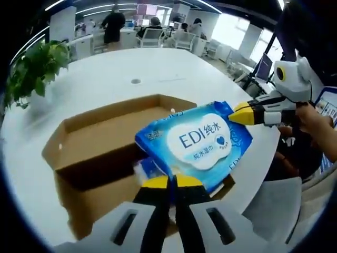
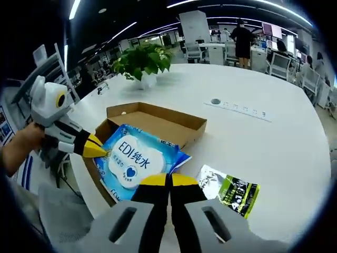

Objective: Operate the shoe box by opening the lid, removing the specified soft item, and placing it in the target area until the item is outside and the box remains undamaged.

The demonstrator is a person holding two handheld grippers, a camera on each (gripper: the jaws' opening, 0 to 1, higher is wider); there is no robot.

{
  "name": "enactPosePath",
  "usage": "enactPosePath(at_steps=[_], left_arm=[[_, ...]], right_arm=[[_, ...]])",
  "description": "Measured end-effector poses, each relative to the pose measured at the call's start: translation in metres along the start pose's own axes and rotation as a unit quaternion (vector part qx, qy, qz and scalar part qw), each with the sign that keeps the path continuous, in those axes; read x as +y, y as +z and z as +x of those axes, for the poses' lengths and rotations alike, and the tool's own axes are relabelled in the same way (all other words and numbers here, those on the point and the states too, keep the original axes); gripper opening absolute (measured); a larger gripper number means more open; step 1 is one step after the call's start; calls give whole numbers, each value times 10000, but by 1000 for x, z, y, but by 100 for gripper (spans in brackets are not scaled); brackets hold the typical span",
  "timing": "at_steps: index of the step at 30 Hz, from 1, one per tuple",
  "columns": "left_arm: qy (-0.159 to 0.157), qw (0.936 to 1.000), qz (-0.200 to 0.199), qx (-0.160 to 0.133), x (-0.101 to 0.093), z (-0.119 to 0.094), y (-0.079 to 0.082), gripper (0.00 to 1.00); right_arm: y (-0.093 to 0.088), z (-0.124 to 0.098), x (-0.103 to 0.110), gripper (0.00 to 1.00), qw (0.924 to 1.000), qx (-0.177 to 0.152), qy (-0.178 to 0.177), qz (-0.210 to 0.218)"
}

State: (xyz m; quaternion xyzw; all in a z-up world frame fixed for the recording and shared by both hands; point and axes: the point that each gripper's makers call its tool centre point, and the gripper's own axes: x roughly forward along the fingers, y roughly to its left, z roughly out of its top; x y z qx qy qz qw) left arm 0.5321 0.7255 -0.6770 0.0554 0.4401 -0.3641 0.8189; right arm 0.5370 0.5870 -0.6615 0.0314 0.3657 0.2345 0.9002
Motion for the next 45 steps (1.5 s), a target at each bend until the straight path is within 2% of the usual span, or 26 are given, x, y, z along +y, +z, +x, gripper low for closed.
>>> enactPosePath(at_steps=[21, 45], left_arm=[[-329, 9993, 191, -45, -53, 29, 20, 0], [-632, 9967, 515, 29, -104, 69, 36, 0]], right_arm=[[-13, -33, -53, 0, 9982, -94, -425, 413], [-42, -62, -108, 0, 9949, -150, -770, 637]])
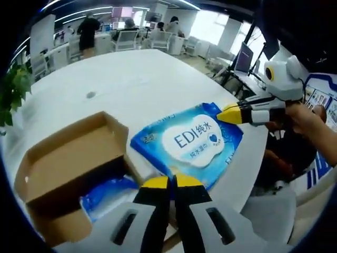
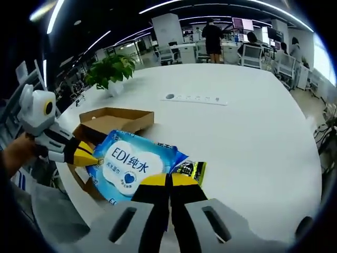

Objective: Operate the shoe box by opening the lid, removing the specified soft item, and placing it in the target area until the item is outside and the box remains undamaged.

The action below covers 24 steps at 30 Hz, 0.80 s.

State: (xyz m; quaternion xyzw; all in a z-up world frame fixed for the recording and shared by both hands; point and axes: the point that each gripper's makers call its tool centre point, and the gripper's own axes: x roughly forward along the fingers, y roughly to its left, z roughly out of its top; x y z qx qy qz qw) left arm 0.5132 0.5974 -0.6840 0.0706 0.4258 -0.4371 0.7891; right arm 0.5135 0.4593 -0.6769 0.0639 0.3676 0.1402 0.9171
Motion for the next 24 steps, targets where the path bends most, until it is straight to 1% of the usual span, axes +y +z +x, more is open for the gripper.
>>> enactPosePath(at_steps=[4, 10, 18, 24], left_arm=[[-16, 10000, 52, 72, -1, 10, 1, 0], [11, 9995, 184, 259, 0, 23, 4, 0], [151, 9981, 364, 475, 7, 38, 4, 0], [215, 9971, 409, 612, 12, 47, 2, 0]], right_arm=[[-4, 3, -8, 0, 10000, 20, -48, 52], [-11, 13, -20, 0, 9998, 54, -88, 165], [-19, 33, -31, 0, 9996, 98, -106, 246], [-24, 47, -37, 0, 9995, 135, -71, 261]])
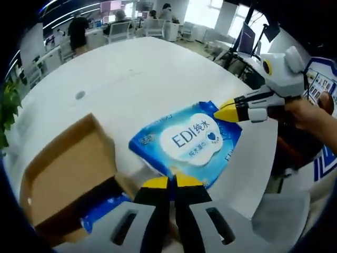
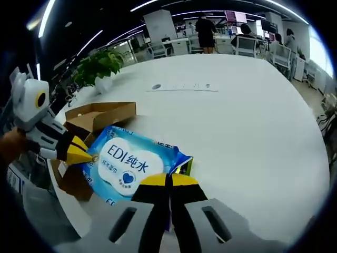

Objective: Operate the shoe box by opening the lid, removing the specified soft item, and placing it in the target area until the item is outside and the box remains undamaged.

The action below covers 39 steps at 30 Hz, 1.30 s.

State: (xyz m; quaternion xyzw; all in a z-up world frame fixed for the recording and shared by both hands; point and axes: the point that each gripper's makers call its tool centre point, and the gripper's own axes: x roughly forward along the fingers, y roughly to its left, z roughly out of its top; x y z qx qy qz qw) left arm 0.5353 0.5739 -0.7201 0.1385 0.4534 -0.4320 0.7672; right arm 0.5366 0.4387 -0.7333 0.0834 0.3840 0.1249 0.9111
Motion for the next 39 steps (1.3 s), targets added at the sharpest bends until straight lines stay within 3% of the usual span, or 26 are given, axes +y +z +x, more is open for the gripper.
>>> enactPosePath(at_steps=[19, 31, 39], left_arm=[[244, 9969, 529, 520, 9, 19, -7, 0], [248, 9932, 780, 827, 11, 27, -17, 0], [284, 9911, 969, 863, 11, 28, -21, 1]], right_arm=[[-17, 31, -8, 0, 9997, 168, 50, 178], [-16, 35, -10, 0, 9996, 151, 36, 219], [-16, 36, -11, 0, 9993, 160, -15, 328]])
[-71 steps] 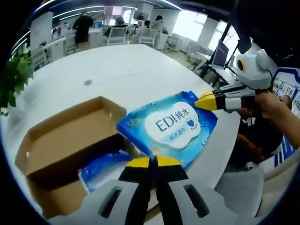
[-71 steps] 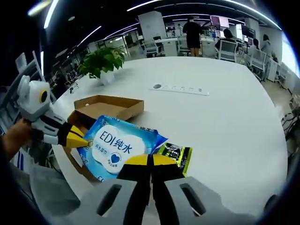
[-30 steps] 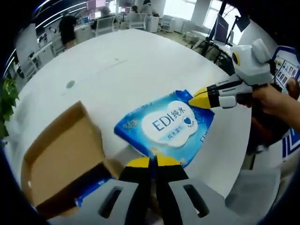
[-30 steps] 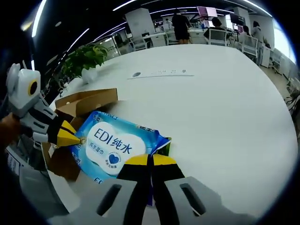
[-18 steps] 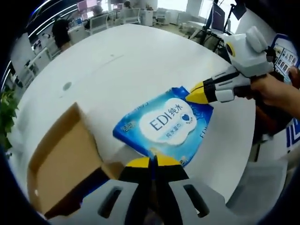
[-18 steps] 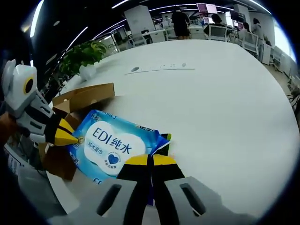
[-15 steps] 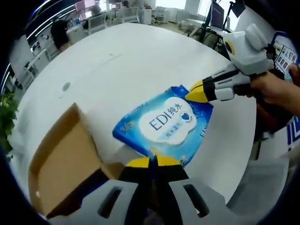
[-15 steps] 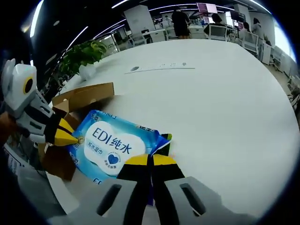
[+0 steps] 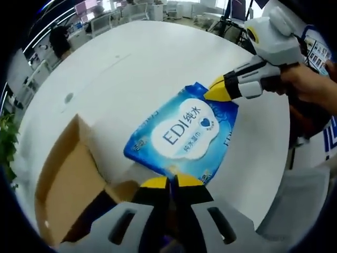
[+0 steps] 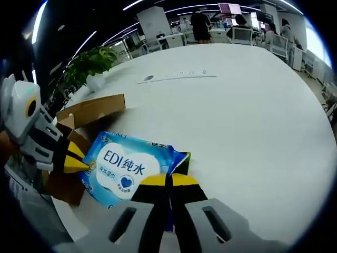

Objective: Operate the shoe box by opening the lid, removing the specified soft item, and placing it in the target area until the item is outside and the box remains undamaged.

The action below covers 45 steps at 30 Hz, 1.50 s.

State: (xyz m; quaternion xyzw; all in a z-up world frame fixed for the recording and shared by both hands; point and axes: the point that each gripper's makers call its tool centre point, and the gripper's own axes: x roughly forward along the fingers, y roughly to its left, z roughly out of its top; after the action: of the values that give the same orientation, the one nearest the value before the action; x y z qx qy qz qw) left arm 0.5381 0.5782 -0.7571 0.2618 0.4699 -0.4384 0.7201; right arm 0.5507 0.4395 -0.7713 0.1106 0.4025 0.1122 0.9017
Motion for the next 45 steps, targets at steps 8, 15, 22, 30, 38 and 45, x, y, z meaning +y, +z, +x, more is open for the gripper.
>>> enactPosePath(at_steps=[8, 15, 22, 30, 38, 45], left_arm=[[33, 9989, 459, -43, -2, -4, -2, 4], [-7, 9993, 259, -257, 0, -14, 3, 6], [-31, 9986, 131, -504, 3, -26, 7, 10], [-20, 9976, 23, -693, 6, -43, 3, 15], [-58, 9959, -171, -891, 10, -60, -5, 15], [2, 9955, -269, -907, 17, -69, -17, 19]], right_arm=[[0, -3, 0, 0, 10000, -47, -23, 73], [6, -10, 0, 3, 9996, -203, -108, -170], [14, -22, 1, 9, 9988, -398, -146, -236], [18, -38, 13, 13, 9977, -434, -77, -505], [19, -52, 26, 17, 9962, -418, -45, -769], [19, -61, 39, 20, 9948, -392, 2, -944]])
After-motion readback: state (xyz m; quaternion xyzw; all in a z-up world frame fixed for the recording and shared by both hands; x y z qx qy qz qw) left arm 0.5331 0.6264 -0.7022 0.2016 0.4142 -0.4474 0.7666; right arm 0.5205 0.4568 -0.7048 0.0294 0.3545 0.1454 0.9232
